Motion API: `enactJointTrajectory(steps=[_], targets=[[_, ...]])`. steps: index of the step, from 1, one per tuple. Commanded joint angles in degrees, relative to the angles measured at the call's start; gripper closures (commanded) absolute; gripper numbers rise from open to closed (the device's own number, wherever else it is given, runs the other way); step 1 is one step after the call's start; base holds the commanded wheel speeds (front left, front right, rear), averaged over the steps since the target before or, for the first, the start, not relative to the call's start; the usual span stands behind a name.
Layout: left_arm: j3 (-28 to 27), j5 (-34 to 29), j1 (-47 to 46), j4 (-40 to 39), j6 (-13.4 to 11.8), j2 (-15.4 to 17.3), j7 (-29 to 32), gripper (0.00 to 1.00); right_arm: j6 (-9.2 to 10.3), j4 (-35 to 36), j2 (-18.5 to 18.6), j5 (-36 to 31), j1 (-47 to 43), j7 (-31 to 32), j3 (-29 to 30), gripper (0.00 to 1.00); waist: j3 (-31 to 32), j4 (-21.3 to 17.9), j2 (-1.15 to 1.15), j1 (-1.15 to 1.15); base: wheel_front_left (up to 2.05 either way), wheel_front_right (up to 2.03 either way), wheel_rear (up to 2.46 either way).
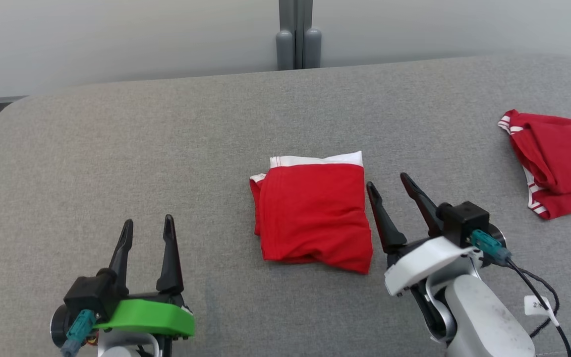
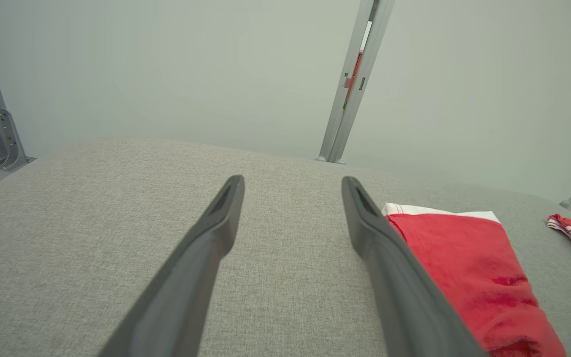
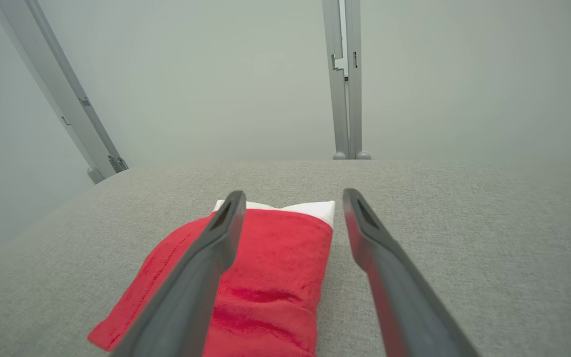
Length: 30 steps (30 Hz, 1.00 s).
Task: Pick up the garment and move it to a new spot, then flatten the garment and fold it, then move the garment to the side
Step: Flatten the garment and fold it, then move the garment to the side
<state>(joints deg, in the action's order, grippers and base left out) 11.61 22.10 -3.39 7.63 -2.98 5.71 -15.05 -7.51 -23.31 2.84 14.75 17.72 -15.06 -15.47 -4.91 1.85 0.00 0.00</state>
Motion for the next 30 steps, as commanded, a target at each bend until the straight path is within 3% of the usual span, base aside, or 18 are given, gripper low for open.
enactJointTrajectory(steps=[1,15,30], targets=[[-0.45,-0.75,1.41,0.39,0.09,0.0,-0.15,0.0,0.05,0.91,0.12,-0.25,-2.04,-0.13,1.31,0.0,1.27,-0.96,0.0,0.0,0.0,0.0,0.0],[-4.58,-1.86,6.6,1.05,0.8,-1.13,-0.15,0.0,0.05,5.72,0.11,0.22,-8.94,-0.14,5.45,0.0,3.18,-1.56,0.0,0.0,0.0,0.0,0.0],[-5.57,-3.38,7.07,1.39,1.92,-2.09,-0.15,0.0,0.05,4.56,0.11,-1.72,-9.68,0.34,6.46,0.0,3.31,-0.23,0.0,0.0,0.0,0.0,0.0]])
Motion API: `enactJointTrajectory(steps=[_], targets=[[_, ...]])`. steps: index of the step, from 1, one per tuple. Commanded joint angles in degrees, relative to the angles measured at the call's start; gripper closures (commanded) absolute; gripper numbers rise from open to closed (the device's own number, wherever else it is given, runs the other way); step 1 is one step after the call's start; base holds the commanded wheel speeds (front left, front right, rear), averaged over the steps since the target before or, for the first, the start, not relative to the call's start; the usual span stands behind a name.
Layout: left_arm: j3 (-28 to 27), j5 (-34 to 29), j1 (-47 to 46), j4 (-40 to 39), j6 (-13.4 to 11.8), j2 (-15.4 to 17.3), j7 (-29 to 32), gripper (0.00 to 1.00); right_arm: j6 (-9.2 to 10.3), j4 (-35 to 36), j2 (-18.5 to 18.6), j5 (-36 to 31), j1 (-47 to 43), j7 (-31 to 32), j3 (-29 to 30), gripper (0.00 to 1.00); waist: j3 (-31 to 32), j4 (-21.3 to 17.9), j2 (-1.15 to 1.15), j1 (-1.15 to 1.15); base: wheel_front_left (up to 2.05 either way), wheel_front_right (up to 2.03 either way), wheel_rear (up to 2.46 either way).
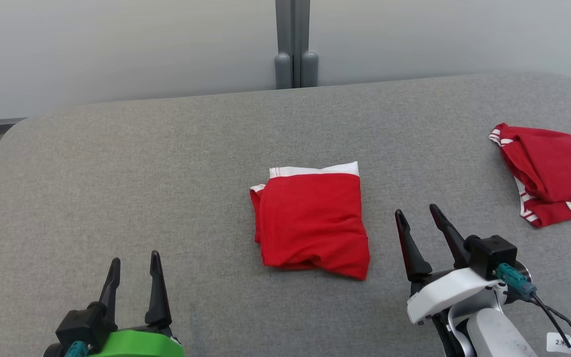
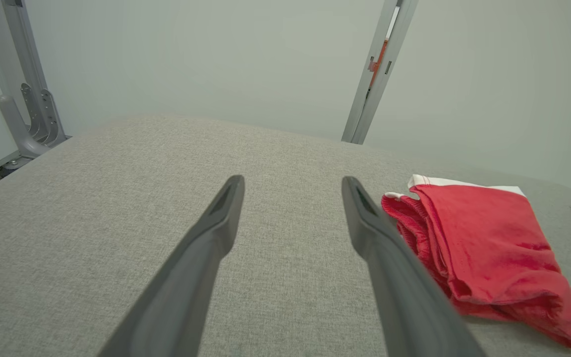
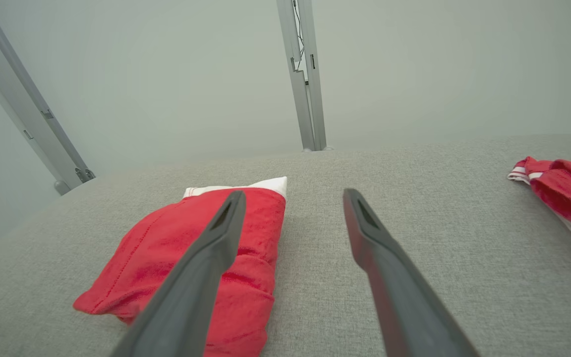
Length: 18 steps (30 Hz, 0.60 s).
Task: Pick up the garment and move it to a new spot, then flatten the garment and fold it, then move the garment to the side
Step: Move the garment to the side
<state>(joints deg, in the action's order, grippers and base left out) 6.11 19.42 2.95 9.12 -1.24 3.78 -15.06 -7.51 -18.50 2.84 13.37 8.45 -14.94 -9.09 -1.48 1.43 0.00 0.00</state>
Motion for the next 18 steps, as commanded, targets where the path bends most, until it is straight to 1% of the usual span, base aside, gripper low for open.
enactJointTrajectory(steps=[1,5,7,11,18], targets=[[-0.01,-0.77,0.65,-0.12,0.23,-0.2,-0.14,0.0,0.05,-0.53,0.12,-0.75,-0.13,0.49,0.18,0.0,-0.22,0.38,0.0,0.0,0.0,0.0,0.0],[0.38,-0.91,0.08,-0.37,0.58,-0.3,-0.14,0.0,0.05,-1.16,0.11,-2.07,2.13,2.95,0.94,0.0,-0.94,1.49,0.0,0.0,0.0,0.0,0.0],[0.59,-1.0,-0.29,-0.49,0.66,-0.39,-0.14,0.0,0.06,-1.47,0.16,-3.23,3.38,4.32,2.24,0.0,-1.35,2.2,0.0,0.0,0.0,0.0,0.0],[1.2,-0.91,-0.79,-0.63,0.74,-0.56,-0.1,0.0,0.05,-2.57,0.08,-3.15,5.69,8.35,3.09,0.0,-2.25,4.25,0.0,0.0,0.0,0.0,0.0],[2.12,-0.24,-1.81,-0.39,0.74,-0.77,-0.09,0.0,0.05,-8.27,0.12,-3.53,10.25,15.53,4.93,0.0,-4.62,9.0,0.0,0.0,0.0,0.0,0.0]])
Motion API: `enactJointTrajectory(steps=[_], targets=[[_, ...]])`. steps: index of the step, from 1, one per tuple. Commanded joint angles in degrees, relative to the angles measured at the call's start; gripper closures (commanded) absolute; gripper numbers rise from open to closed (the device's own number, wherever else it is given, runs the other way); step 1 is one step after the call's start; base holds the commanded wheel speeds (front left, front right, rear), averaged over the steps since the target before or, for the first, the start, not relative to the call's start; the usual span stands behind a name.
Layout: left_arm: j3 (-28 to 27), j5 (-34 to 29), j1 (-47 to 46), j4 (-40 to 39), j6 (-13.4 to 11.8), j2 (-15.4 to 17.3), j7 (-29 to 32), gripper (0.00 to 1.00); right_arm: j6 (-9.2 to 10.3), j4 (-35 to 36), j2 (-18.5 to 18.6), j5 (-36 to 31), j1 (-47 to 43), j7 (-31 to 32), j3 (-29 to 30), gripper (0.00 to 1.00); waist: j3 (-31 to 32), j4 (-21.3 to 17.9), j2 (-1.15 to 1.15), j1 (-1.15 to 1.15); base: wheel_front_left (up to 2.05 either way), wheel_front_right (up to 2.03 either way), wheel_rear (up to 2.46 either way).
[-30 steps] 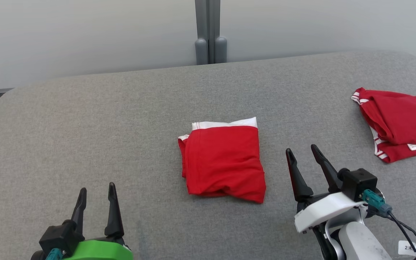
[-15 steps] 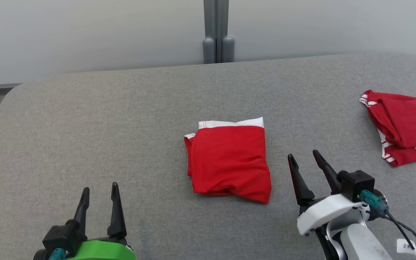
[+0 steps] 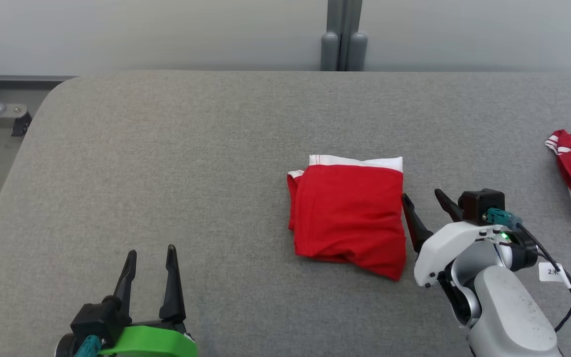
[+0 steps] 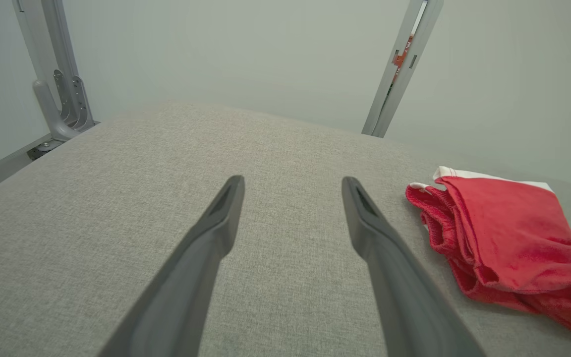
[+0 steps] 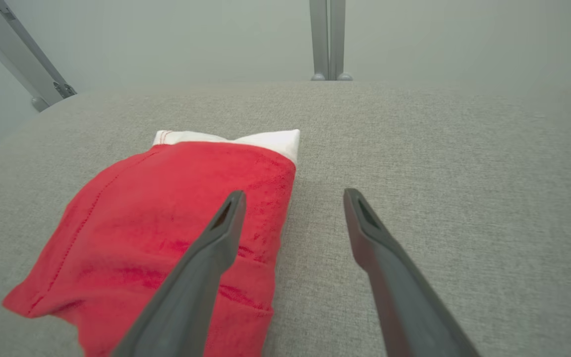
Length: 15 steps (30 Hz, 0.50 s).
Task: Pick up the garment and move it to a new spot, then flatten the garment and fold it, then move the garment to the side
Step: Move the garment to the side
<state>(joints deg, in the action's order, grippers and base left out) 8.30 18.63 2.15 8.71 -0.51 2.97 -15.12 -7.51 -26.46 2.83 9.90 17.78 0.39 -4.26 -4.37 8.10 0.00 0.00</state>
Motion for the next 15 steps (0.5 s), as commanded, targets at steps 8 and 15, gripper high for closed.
enactJointTrajectory(steps=[8,15], targets=[[0.46,1.21,-2.11,-0.02,-0.36,-0.05,-0.02,0.0,0.05,-10.07,0.15,-1.02,4.69,6.63,1.32,0.0,-4.39,6.78,0.0,0.0,0.0,0.0,0.0],[0.54,1.17,-2.47,-0.4,-0.75,-0.05,-0.02,0.0,0.05,-14.02,0.13,0.75,7.48,6.96,-0.18,1.0,-5.35,7.07,0.0,0.0,0.0,0.0,0.0]])
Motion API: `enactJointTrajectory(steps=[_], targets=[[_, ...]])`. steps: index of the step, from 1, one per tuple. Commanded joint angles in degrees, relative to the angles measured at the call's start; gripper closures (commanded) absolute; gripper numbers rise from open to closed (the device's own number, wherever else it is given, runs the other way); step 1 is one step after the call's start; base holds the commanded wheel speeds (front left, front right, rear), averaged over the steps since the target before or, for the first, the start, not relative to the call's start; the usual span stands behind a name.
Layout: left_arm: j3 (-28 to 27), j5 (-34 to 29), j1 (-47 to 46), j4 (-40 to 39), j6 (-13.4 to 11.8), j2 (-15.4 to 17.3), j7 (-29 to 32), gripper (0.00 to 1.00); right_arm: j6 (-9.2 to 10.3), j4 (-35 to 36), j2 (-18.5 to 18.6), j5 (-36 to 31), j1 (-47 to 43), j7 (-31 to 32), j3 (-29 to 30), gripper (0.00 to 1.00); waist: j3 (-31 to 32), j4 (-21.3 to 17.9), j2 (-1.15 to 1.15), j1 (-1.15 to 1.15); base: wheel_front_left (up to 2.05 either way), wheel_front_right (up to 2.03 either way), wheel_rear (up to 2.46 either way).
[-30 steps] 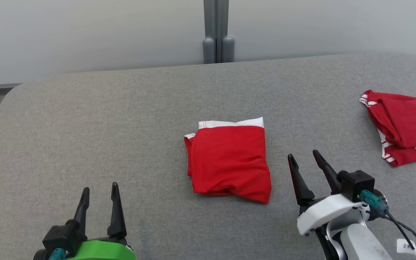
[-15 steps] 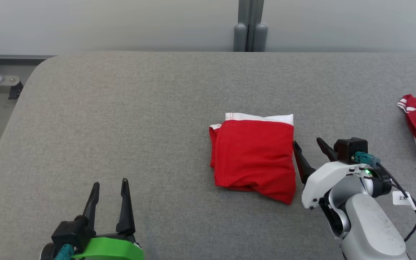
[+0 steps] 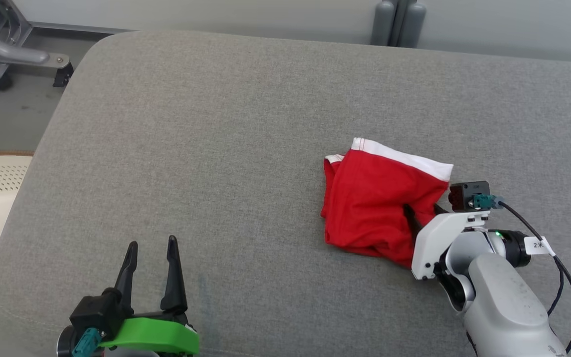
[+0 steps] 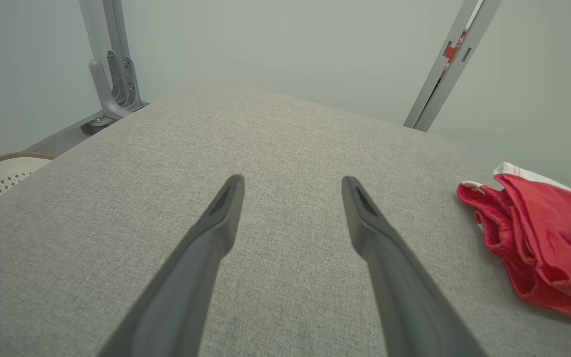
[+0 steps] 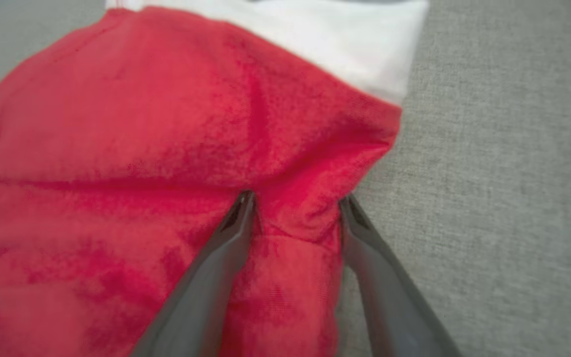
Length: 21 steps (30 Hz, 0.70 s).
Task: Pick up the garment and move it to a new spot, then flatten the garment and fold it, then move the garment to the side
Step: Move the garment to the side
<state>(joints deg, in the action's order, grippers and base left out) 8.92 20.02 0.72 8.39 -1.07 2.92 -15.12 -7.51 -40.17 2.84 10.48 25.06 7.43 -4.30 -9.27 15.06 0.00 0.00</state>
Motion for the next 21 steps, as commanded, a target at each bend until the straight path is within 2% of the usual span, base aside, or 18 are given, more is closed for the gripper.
enactJointTrajectory(steps=[1,5,9,15,21], targets=[[0.0,-0.5,-1.11,-0.14,-0.1,0.0,-0.02,0.0,0.05,-0.56,0.11,0.32,0.84,-0.47,-0.54,1.0,-0.59,-0.33,0.0,0.0,0.0,0.0,0.0],[0.41,-1.28,-1.51,-0.6,0.22,0.0,-0.02,0.0,0.06,-0.3,0.66,0.33,2.77,-2.58,-1.64,1.0,-1.14,-2.99,0.0,0.0,0.0,0.0,0.0],[0.93,-2.01,-2.26,-1.42,0.55,0.01,-0.02,0.0,0.07,0.74,1.96,0.12,4.26,-4.07,-2.57,1.0,-2.22,-7.57,0.0,0.0,0.0,0.0,0.0],[1.2,-4.05,-4.18,-2.24,1.4,0.07,-0.01,0.0,0.07,3.18,3.85,0.4,5.32,-5.7,-2.93,1.0,-5.05,-16.92,0.0,0.0,0.0,0.0,0.0],[1.66,-5.78,-6.58,-2.98,2.12,1.45,-0.01,0.0,0.07,5.97,4.17,0.81,5.71,-7.32,-2.35,1.0,-8.91,-26.71,0.0,0.0,0.0,0.0,0.0]])
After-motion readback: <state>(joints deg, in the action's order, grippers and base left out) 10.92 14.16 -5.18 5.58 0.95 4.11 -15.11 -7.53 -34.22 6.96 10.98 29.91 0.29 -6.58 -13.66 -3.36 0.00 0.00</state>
